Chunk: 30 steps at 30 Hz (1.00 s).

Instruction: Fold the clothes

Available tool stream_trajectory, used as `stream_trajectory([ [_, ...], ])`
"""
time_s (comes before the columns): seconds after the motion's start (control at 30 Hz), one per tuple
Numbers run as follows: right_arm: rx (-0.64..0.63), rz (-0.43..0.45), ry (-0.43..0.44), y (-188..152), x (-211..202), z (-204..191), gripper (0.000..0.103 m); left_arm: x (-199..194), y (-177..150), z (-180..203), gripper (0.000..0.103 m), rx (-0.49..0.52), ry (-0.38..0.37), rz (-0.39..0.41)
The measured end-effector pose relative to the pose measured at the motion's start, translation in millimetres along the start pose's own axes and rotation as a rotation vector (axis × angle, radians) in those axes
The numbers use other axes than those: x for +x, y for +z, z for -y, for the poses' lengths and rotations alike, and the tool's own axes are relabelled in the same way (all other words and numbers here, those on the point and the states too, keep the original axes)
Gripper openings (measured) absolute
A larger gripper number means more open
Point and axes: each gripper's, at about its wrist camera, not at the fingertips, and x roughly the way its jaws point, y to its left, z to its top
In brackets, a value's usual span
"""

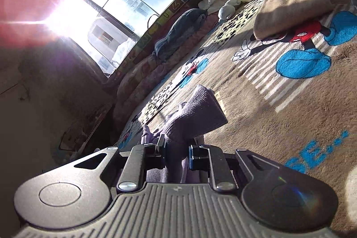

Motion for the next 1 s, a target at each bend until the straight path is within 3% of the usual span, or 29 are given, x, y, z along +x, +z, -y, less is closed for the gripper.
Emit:
stream_trajectory([
  [0.2,0.028,-0.006,-0.016,-7.2,0.8,12.0,0.019,4.6,-3.3,3.2,0.026,0.012,-0.013,-0.034],
  [0.33,0.034,-0.06,-0.001,-9.9,10.2,13.9,0.019,2.0,-4.1,-1.8,0.026,-0.017,-0.039,-0.032],
  [0.47,0.04,-0.064,0.012,-9.1,13.2,11.9,0.019,-12.0,-1.7,-16.5,0.029,-0.098,-0.103,0.007],
  [0.93,0.033,-0.053,0.076,-10.2,10.2,9.6,0.02,-26.3,1.5,-65.0,0.029,-0.411,-0.089,0.119],
  [1.0,0.027,-0.046,0.077,-9.1,9.4,11.3,0.02,-16.8,3.2,-54.9,0.029,-0.366,-0.114,0.079],
])
